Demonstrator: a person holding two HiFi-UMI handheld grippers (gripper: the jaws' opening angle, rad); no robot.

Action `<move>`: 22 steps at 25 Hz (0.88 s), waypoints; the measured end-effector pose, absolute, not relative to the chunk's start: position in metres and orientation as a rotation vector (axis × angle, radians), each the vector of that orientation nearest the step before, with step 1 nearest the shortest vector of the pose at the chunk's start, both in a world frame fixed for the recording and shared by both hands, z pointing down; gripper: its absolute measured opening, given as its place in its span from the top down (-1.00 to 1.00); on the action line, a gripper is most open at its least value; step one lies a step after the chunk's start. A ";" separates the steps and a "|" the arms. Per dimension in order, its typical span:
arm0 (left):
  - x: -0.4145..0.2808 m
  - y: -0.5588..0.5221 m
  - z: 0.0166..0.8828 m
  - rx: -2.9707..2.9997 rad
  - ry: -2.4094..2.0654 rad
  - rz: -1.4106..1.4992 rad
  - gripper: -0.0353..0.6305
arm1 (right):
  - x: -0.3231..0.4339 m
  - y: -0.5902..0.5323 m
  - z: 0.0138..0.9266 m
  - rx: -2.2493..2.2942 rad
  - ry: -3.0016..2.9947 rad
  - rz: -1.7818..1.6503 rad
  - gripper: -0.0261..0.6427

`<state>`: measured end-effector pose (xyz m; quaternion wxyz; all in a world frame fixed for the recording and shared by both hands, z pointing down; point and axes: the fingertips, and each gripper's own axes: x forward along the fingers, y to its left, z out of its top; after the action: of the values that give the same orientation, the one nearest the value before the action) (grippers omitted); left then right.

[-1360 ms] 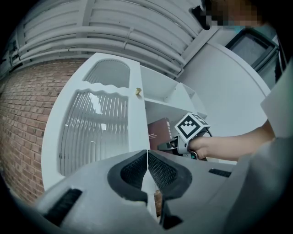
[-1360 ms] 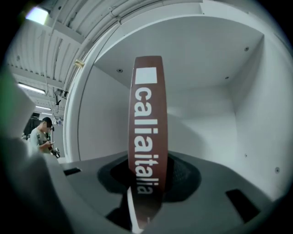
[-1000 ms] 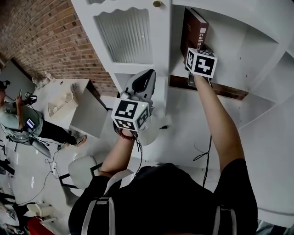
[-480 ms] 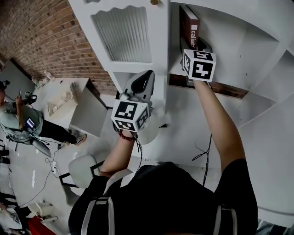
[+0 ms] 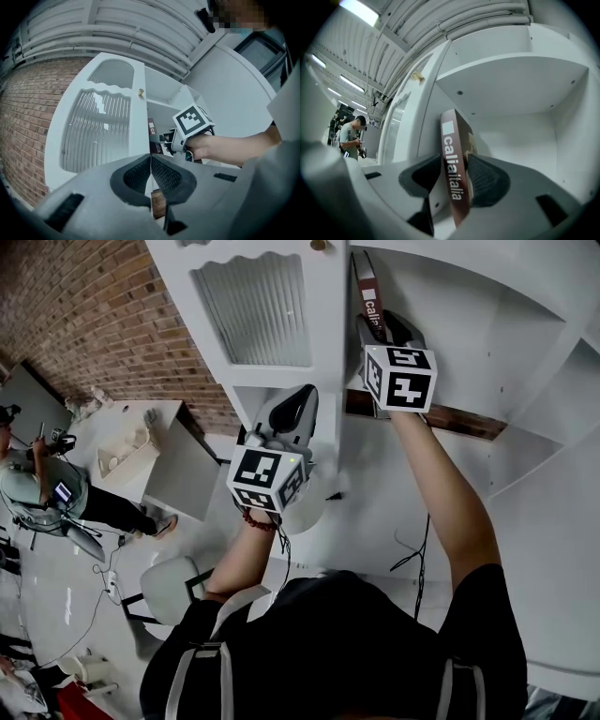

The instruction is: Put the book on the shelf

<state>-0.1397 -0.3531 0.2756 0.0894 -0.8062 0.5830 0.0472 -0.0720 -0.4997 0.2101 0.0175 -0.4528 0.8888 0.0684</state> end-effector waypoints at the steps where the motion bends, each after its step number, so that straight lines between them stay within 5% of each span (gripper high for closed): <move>1: -0.141 -0.352 0.276 -2.399 1.737 0.141 0.83 | -0.075 -0.496 0.209 -1.388 2.762 0.204 0.43; 20: -0.141 -0.336 0.280 -2.400 1.751 0.155 0.83 | -0.070 -0.460 0.199 -1.333 2.761 0.295 0.44; 22: -0.139 -0.336 0.281 -2.405 1.748 0.156 0.83 | -0.064 -0.456 0.200 -1.343 2.751 0.306 0.62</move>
<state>-0.1393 -0.3357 0.2808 0.0823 -0.8050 0.5852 0.0522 -0.0640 -0.4557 0.1995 0.0324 -0.4362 0.8938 0.0993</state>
